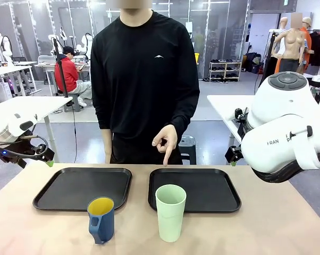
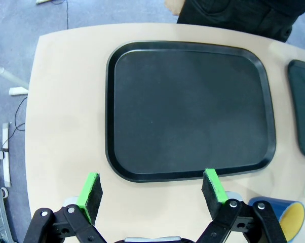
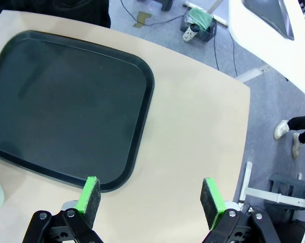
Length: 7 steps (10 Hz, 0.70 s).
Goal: Sort and store the cups by type.
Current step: Pick up the Reusable plastic cup.
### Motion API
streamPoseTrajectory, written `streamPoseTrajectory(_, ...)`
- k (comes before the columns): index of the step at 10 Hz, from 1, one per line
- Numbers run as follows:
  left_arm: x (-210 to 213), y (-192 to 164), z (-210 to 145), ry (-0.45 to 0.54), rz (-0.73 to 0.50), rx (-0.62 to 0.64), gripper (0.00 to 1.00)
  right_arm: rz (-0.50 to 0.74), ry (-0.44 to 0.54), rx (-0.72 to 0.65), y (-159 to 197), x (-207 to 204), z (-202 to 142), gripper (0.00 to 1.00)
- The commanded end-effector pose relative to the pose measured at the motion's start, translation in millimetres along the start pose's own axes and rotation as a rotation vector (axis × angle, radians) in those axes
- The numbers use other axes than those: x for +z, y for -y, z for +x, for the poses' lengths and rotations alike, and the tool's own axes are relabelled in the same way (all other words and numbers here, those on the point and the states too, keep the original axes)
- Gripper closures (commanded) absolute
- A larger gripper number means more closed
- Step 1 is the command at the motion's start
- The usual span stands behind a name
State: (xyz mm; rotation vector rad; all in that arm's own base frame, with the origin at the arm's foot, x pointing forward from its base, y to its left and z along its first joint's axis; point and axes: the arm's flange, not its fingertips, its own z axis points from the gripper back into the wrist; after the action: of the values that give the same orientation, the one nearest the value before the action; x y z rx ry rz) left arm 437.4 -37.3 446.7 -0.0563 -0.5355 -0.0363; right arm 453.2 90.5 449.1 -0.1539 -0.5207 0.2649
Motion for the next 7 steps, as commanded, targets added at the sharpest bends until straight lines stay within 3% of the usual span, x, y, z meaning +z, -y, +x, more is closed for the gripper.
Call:
streamPoseTrajectory(1, 1, -1, 0, 0.002, -0.002, 0.002, 0.00, 0.041, 0.005, 0.164, 15, 11, -11, 0.00)
streamPoseTrajectory(3, 1, -1, 0, 0.002, -0.002, 0.002, 0.00, -0.007, -0.056, 0.426, 22, 17, -34, 0.00)
streamPoseTrajectory(7, 1, -1, 0, 0.002, -0.002, 0.002, 0.00, -0.064, -0.142, 0.816, 34, 8, -72, 0.00)
